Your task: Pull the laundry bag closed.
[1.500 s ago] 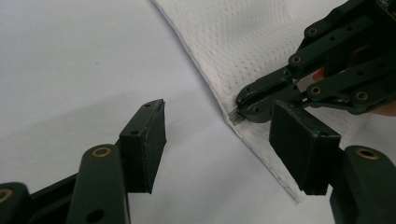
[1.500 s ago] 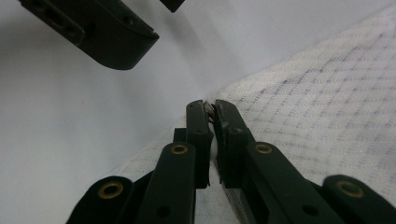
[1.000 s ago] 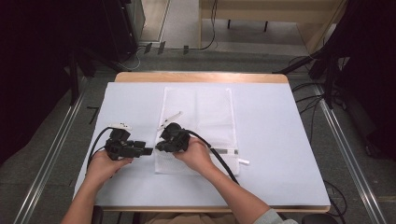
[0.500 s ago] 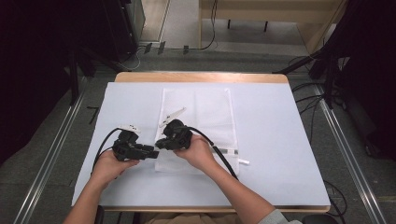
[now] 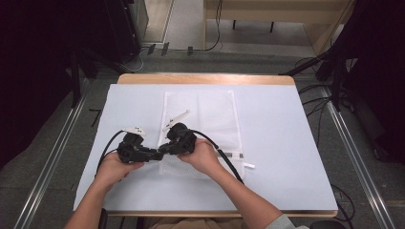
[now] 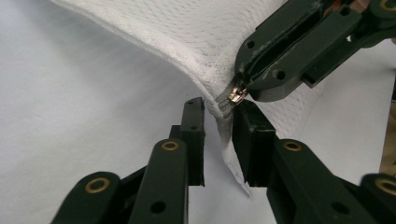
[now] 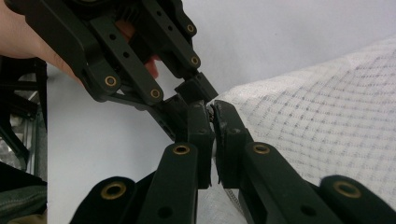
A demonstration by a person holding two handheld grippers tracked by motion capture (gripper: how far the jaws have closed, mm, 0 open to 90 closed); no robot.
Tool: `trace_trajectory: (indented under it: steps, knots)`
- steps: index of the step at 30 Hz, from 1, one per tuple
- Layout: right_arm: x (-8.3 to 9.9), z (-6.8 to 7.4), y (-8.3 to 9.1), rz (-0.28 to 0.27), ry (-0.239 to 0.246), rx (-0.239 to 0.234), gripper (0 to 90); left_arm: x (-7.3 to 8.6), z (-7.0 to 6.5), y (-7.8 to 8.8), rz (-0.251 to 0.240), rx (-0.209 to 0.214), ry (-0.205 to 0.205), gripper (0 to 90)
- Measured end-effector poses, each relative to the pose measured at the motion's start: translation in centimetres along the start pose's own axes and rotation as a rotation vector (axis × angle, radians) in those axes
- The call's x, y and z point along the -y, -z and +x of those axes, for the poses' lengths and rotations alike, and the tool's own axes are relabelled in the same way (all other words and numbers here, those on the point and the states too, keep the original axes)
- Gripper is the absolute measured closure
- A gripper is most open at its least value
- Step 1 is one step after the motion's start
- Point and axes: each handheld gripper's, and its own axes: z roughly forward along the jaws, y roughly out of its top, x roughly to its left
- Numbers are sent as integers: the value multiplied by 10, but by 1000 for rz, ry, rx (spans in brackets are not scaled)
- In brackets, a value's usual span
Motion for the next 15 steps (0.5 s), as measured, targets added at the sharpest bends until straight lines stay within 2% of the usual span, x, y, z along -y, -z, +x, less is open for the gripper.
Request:
trace_trajectory:
  steps: [2,7,9,12,15]
  knots:
    - [0,0,0,2,-1,-5,881,0,0,0,8,-4,0,795]
    - [0,0,0,1,-1,-7,880,-1,1,1,20,13,34,861]
    - [1,-1,0,3,1,-10,881,-3,2,1,45,31,88,871]
    - [2,-1,0,6,2,-5,881,-4,2,2,51,28,91,879]
    - [5,-2,-1,0,8,25,883,-6,1,4,44,25,93,883]
